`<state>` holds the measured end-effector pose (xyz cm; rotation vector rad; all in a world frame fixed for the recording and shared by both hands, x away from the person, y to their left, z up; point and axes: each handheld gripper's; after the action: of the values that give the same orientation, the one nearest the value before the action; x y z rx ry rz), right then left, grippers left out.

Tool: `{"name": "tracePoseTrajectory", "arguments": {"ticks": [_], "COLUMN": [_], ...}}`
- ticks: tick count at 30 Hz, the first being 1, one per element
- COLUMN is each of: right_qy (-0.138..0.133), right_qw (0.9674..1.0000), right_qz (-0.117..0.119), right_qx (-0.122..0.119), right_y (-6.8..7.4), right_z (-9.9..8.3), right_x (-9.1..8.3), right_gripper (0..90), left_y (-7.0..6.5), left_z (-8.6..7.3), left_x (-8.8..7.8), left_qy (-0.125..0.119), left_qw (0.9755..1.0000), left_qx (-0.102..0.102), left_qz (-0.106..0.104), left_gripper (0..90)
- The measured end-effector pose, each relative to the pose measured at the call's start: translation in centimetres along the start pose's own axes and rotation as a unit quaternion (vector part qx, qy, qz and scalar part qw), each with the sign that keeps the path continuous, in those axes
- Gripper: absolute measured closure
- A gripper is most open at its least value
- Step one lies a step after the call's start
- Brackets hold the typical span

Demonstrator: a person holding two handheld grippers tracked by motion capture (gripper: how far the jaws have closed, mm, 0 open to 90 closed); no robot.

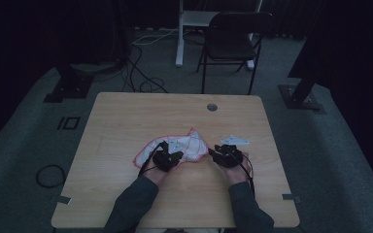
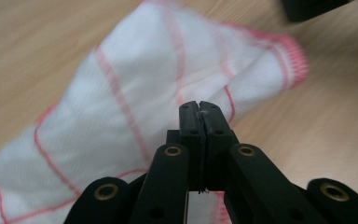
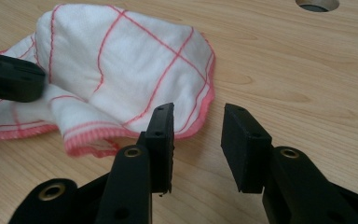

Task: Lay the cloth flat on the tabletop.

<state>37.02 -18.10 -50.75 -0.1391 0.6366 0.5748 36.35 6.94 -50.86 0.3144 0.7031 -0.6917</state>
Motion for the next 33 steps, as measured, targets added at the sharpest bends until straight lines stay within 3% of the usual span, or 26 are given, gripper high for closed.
{"name": "tracePoseTrajectory", "arguments": {"ticks": [1,3,10,20,30,33], "right_qy": [0.002,0.002,0.006,0.001,0.007,0.008], "right_qw": [1.0,1.0,0.9994,0.994,0.992,0.9918], "right_qz": [0.002,0.002,0.026,0.077,0.093,0.092], "right_qx": [-0.002,-0.003,-0.02,-0.078,-0.085,-0.089], "right_y": [0.1,0.2,1.3,3.9,5.1,5.1], "right_z": [0.0,-0.1,-0.5,-0.4,0.8,0.7], "right_x": [0.0,0.0,0.4,1.2,1.8,1.6], "right_gripper": [64.3,64.2,62.9,65.3,87.9,90.0], "left_y": [0.5,0.6,0.5,0.5,0.3,0.5], "left_z": [-0.4,-0.6,-1.0,-0.9,-1.0,-1.1], "left_x": [0.7,1.0,1.8,1.8,1.3,0.8], "left_qy": [0.008,0.014,0.024,0.026,0.022,0.01], "left_qw": [0.9998,0.9997,0.9994,0.9993,0.9995,0.9996], "left_qx": [-0.013,-0.018,-0.02,-0.02,-0.017,-0.027], "left_qz": [0.008,0.008,0.013,0.016,0.01,0.003], "left_gripper": [89.4,89.3,88.0,85.8,84.8,82.8]}}
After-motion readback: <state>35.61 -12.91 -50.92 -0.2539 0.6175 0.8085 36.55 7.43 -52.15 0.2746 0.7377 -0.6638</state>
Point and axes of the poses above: each handheld gripper's, and its own axes: x roughly forward along the jaws, z roughly out of its top, y roughly to its left, and after that the axes turned 3 degrees about -x, right-handed
